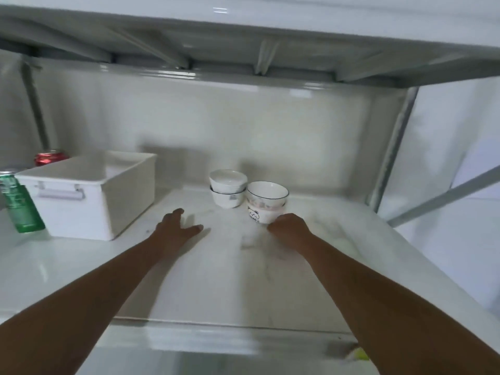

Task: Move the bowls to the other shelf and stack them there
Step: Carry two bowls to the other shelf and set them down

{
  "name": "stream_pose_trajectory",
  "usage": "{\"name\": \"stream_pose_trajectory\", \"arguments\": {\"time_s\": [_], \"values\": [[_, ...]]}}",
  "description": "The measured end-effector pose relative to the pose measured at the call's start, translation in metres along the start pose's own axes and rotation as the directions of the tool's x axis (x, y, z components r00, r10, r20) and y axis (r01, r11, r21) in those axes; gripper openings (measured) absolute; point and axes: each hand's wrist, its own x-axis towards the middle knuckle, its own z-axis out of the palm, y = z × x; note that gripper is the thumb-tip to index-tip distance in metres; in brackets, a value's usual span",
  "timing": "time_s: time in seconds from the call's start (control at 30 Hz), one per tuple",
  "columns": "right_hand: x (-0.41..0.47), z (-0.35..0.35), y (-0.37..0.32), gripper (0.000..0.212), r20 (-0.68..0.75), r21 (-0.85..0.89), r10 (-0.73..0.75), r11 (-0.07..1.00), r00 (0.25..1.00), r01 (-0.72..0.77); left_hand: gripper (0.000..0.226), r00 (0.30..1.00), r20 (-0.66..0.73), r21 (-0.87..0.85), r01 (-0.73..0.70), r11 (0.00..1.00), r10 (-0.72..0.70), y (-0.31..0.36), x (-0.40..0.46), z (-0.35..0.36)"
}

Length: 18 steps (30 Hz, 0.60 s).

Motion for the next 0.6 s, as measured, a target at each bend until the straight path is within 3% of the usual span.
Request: {"name": "stream_pose_trajectory", "arguments": {"time_s": [0.07, 0.17, 0.27, 0.43, 0.6], "values": [[0.014, 0.001, 0.019, 0.038, -0.034, 0.109, 0.037, 0.993, 0.999, -0.033, 0.101, 1.0, 0.02, -0.06, 0.025, 0.998, -0.023, 0.009, 0.014, 0.007], [0.041, 0.002, 0.039, 0.081, -0.035, 0.481, 0.094, 0.874, 0.995, -0.066, 0.125, 0.999, 0.033, -0.106, 0.039, 0.994, -0.036, 0.02, 0.032, 0.014], [0.065, 0.006, 0.045, 0.116, -0.011, 0.65, 0.025, 0.76, 1.0, -0.012, 0.146, 0.999, 0.004, -0.114, 0.045, 0.993, -0.044, 0.026, 0.052, 0.021], [0.096, 0.019, 0.046, 0.106, -0.09, 0.757, -0.205, 0.622, 0.975, 0.201, 0.152, 0.997, -0.047, -0.255, 0.043, 0.966, -0.057, 0.038, 0.083, 0.034], [0.114, 0.021, 0.045, 0.101, -0.093, 0.82, -0.333, 0.509, 0.938, 0.262, 0.148, 0.997, -0.064, -0.402, 0.004, 0.916, -0.032, 0.048, 0.107, 0.051]]}}
